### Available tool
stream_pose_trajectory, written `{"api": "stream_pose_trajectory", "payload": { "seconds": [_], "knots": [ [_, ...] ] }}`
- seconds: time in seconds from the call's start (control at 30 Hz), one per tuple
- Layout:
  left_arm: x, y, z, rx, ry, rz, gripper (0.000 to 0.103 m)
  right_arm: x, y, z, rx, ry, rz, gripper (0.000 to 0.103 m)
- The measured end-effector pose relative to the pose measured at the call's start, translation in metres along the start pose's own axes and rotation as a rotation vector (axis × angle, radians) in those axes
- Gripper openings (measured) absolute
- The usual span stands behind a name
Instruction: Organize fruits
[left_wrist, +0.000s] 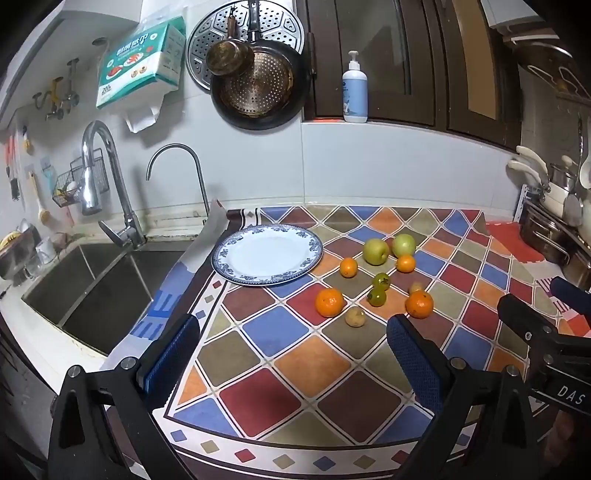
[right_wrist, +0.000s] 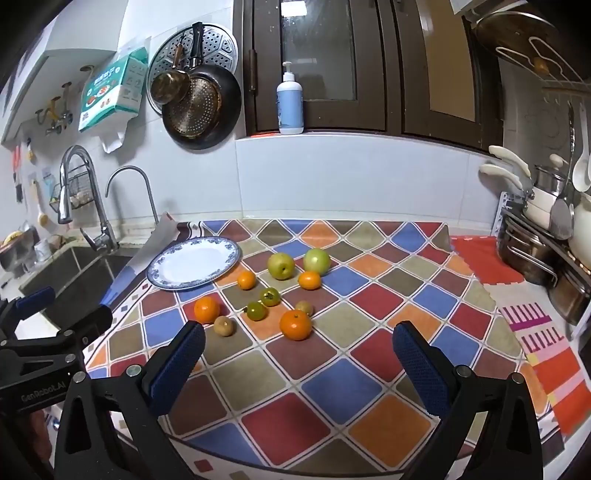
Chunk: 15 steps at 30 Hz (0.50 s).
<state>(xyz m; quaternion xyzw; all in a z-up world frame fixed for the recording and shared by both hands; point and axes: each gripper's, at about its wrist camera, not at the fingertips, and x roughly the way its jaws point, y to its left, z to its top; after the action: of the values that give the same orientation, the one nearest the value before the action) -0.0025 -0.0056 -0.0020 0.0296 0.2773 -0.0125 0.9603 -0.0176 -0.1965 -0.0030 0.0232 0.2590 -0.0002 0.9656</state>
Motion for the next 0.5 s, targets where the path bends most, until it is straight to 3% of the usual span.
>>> {"api": "stream_pose_trajectory", "payload": {
  "seconds": [0.5],
  "knots": [
    [-0.0050,-0.0013,0.0032,-0.003,-0.010,0.002,0.103,0.0001,-0.0004,0.0024,-0.013,-0.008,0.010,0.102]
  ]
}}
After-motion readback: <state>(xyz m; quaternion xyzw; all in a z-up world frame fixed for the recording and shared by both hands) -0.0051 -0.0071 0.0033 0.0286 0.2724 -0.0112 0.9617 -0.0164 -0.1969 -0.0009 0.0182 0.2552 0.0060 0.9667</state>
